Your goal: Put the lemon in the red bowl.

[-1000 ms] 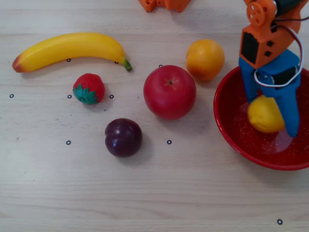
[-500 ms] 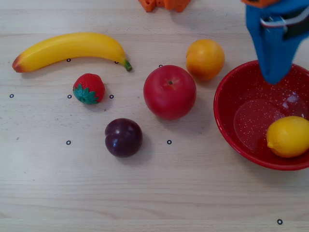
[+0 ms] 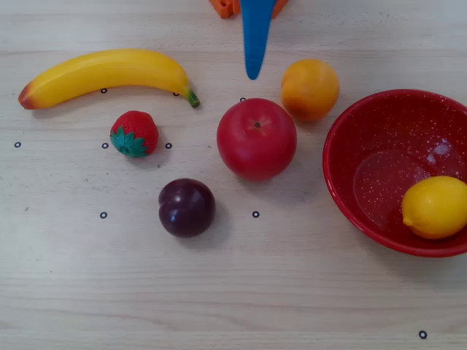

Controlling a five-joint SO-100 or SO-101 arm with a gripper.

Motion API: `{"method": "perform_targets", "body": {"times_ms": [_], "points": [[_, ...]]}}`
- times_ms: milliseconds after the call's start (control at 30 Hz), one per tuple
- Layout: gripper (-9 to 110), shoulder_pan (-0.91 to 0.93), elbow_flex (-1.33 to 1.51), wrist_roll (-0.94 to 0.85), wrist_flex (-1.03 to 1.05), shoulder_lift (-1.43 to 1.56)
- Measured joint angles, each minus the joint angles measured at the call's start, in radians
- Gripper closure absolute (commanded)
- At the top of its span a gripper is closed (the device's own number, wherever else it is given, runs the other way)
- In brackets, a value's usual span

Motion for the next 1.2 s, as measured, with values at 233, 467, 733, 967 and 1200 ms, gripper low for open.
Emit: {"method": "perform_targets", "body": {"times_ms": [233,467,733,967,1200], "points": [[101,-0.074,0.403,0.011,-0.044,0.357],[101,-0.069,0.664,0.011,-0.167,0.548],[101,-0.067,0.839,0.015,-0.284,0.699],[101,-0.066,0.907,0.015,-0.270,0.784],[101,-0.061,0.908,-0.021,-0.156,0.790]]}}
